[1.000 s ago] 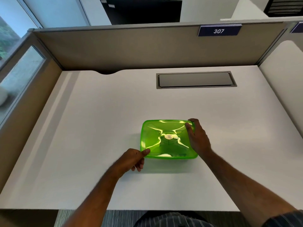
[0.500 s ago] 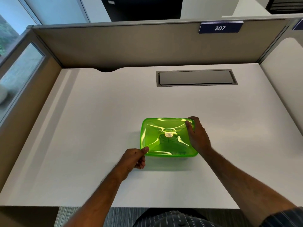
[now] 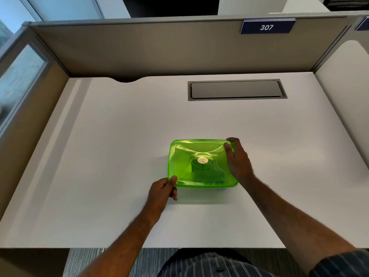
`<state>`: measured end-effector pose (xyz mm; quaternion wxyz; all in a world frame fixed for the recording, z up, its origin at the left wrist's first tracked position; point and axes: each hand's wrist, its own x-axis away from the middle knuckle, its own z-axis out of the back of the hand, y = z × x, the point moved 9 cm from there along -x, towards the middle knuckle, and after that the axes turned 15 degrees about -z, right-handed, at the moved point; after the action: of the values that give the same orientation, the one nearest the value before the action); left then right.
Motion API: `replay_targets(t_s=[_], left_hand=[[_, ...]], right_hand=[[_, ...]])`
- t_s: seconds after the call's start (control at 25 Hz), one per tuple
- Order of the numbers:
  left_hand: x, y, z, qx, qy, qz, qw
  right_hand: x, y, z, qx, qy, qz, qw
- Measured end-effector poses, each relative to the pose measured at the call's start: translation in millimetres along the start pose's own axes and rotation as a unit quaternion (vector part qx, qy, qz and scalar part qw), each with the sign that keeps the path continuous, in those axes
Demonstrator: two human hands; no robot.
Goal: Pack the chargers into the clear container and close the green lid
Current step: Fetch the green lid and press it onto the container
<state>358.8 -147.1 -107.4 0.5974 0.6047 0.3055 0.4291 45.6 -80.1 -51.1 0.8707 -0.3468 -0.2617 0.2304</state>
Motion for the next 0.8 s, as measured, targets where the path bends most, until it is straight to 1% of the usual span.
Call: replay_targets(t_s=[0.12, 0.28, 0.36, 0.44, 0.48, 0.56, 0.68, 0.72, 0.8], left_hand=[[2, -2, -1, -0.004, 0.004, -0.010, 1.000], [-1, -1, -2, 0.007, -0.033, 0.006, 0.999], [-4, -3, 0, -0.001, -0.058, 0.016, 0.998], [-5, -2, 3, -0.034, -0.072, 0.014, 0.997], [-6, -1, 4, -0.046, -0.073, 0.014, 0.996], [-7, 0, 6, -0.058, -0.076, 0.017, 0.995], [-8, 0, 6, -0.074, -0.080, 0.015, 0.994], [-8, 0, 7, -0.077, -0.077, 0.013, 0.994], [-7, 3, 7, -0.078, -0.067, 0.011, 0.995]], right_hand=[[-2, 0, -1, -0.001, -0.001, 0.008, 1.000], [-4, 5, -2, -0.026, -0.014, -0.019, 0.999], [-6, 11, -2, -0.070, -0.038, -0.054, 0.995], [-7, 21, -3, -0.142, -0.084, -0.096, 0.982], [-4, 26, -2, -0.159, -0.102, -0.104, 0.976], [6, 37, 4, -0.133, -0.114, -0.100, 0.980], [25, 60, 18, -0.032, -0.110, -0.080, 0.990], [32, 66, 20, -0.013, -0.125, -0.078, 0.989], [48, 77, 17, -0.022, -0.184, -0.094, 0.978]])
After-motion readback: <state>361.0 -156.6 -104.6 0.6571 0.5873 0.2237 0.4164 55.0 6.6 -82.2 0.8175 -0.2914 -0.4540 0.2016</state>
